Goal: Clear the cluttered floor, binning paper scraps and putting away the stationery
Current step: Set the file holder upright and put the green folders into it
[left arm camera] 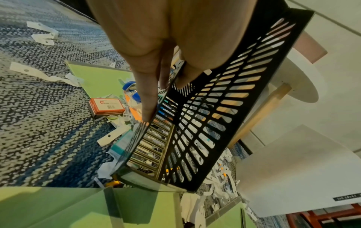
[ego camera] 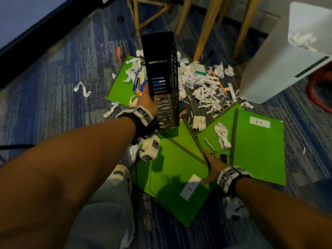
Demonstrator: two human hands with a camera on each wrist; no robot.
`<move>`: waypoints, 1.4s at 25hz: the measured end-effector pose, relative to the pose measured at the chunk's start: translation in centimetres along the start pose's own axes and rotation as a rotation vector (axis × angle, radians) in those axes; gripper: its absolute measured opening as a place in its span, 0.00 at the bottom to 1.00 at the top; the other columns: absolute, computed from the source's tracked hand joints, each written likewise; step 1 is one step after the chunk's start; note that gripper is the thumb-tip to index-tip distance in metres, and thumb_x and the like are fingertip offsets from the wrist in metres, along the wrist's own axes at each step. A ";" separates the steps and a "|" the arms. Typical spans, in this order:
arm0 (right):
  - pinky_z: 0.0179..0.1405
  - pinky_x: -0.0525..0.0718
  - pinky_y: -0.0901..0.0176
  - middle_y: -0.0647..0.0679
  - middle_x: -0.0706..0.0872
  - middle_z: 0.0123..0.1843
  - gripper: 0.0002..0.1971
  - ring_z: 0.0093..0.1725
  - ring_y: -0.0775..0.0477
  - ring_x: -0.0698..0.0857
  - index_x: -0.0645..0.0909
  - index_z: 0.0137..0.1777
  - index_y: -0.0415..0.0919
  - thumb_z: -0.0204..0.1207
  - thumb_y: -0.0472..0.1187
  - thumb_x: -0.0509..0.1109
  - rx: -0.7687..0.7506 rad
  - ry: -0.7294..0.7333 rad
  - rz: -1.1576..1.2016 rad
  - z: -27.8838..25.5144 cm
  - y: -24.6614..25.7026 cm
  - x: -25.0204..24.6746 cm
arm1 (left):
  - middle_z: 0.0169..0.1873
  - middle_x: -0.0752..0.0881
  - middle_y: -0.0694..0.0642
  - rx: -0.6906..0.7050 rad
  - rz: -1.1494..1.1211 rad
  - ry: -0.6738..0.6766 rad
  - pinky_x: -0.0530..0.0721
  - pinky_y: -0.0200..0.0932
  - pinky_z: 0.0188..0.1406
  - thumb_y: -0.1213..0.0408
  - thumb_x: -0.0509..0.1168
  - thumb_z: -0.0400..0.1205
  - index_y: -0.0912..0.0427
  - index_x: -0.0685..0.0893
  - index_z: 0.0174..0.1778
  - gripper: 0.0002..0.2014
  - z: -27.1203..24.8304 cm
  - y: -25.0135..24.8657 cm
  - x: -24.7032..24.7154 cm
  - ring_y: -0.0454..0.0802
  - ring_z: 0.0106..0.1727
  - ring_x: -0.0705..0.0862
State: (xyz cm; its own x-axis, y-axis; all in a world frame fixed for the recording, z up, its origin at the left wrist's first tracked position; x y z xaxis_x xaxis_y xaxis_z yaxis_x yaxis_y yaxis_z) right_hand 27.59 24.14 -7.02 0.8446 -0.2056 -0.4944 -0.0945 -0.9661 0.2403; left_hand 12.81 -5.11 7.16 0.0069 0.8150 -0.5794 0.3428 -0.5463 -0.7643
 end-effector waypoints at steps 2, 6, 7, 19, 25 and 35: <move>0.68 0.79 0.44 0.39 0.72 0.77 0.65 0.71 0.37 0.76 0.39 0.84 0.52 0.58 0.47 0.86 0.011 -0.032 0.074 0.2 0.3 0.7 | 0.69 0.78 0.59 0.014 -0.015 -0.015 0.76 0.51 0.68 0.76 0.61 0.81 0.56 0.58 0.82 0.33 0.5 0.5 0.1 0.60 0.69 0.78; 0.56 0.81 0.56 0.46 0.85 0.60 0.44 0.59 0.43 0.84 0.66 0.79 0.48 0.65 0.43 0.83 -0.025 -0.090 0.102 -0.3 1.3 -3.8 | 0.69 0.78 0.66 -0.017 0.139 -0.043 0.77 0.51 0.63 0.72 0.59 0.82 0.57 0.55 0.83 0.33 0.8 0.3 -0.6 0.64 0.66 0.79; 0.48 0.81 0.60 0.48 0.87 0.48 0.39 0.48 0.46 0.85 0.73 0.75 0.49 0.63 0.43 0.84 -0.054 -0.135 0.142 -0.8 1.8 -6.0 | 0.69 0.78 0.65 -0.016 0.127 -0.027 0.78 0.46 0.58 0.74 0.58 0.82 0.57 0.54 0.84 0.33 0.9 0.4 -0.5 0.63 0.62 0.81; 0.39 0.83 0.70 0.53 0.86 0.39 0.18 0.36 0.62 0.83 0.85 0.52 0.51 0.62 0.41 0.83 -0.300 -0.937 0.657 -15.2 5.6 -28.1 | 0.70 0.77 0.57 0.144 0.020 -0.060 0.73 0.35 0.52 0.77 0.59 0.82 0.57 0.59 0.82 0.31 2.4 -2.0 -0.1 0.56 0.63 0.80; 0.36 0.78 0.71 0.54 0.80 0.47 0.31 0.42 0.55 0.81 0.72 0.59 0.62 0.64 0.34 0.82 -0.391 -0.786 0.399 -13.4 9.8 -25.4 | 0.64 0.81 0.59 0.030 0.026 0.058 0.80 0.51 0.51 0.67 0.62 0.84 0.52 0.58 0.83 0.32 4.7 1.8 2.1 0.61 0.57 0.83; 0.55 0.85 0.50 0.48 0.89 0.52 0.14 0.50 0.45 0.86 0.86 0.55 0.46 0.71 0.49 0.77 -0.023 -0.873 0.412 -12.1 4.0 -23.3 | 0.51 0.83 0.57 -0.052 -0.020 -0.106 0.81 0.52 0.45 0.71 0.67 0.79 0.49 0.56 0.82 0.39 4.6 1.7 1.0 0.53 0.40 0.82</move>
State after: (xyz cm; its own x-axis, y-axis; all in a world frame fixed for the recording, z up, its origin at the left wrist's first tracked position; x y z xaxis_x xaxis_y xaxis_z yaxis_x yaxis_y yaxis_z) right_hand 13.94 26.97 15.58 0.0568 -0.5803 -0.8124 -0.2775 -0.7909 0.5455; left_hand 9.03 -6.11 4.00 -0.0991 0.7992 -0.5928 0.3898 -0.5170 -0.7621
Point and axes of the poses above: each hand's wrist, its own z-axis towards the middle knuckle, its own x-axis out of the palm, y = z × x, the point moved 6 cm from there along z, towards the middle knuckle
